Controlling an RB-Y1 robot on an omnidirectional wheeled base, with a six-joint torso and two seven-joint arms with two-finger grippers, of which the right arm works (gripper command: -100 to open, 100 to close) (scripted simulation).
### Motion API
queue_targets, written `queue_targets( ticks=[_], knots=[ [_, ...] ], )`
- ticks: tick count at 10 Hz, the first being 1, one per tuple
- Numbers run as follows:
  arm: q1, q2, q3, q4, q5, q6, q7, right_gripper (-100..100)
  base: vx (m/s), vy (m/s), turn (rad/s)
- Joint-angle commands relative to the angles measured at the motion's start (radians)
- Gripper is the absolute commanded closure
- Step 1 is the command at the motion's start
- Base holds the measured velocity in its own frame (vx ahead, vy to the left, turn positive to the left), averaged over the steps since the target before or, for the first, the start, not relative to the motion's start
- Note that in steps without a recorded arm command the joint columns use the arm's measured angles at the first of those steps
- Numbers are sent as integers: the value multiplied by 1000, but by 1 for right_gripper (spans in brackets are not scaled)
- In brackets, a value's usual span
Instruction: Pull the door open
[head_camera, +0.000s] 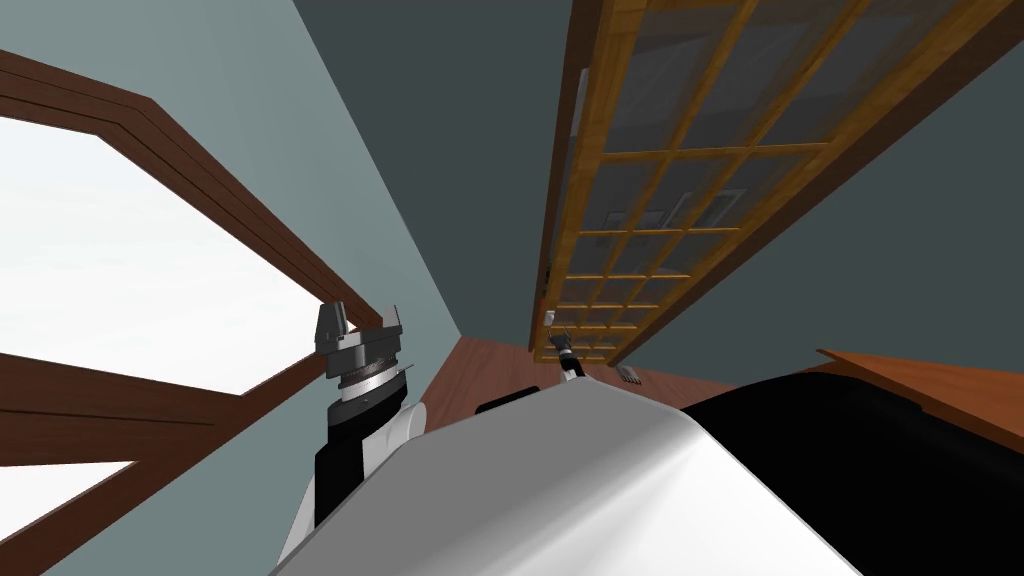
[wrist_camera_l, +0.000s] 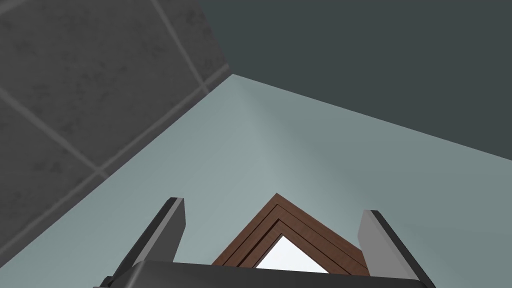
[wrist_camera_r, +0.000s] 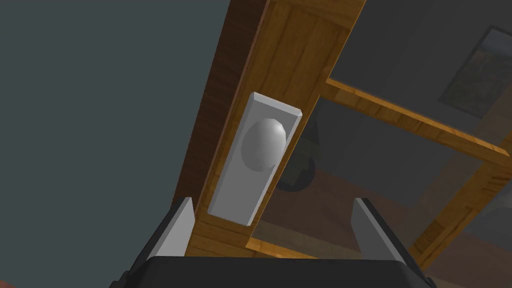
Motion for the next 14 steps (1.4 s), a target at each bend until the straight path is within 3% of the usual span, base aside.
queue_targets(
  ticks=[1,11,12,14],
  knots=[
    [-2,4,12,-10,-21,8,-50,-100,-74,-7,14],
    [-22,20,54,-23,-96,25,-296,-100,-49,-6,7],
    [-20,19,51,-22,-92,23,-280,-100,-17,0,1],
    [-11,-1,46,-13,-98,14,-307,-100,167,3,90]
  ],
)
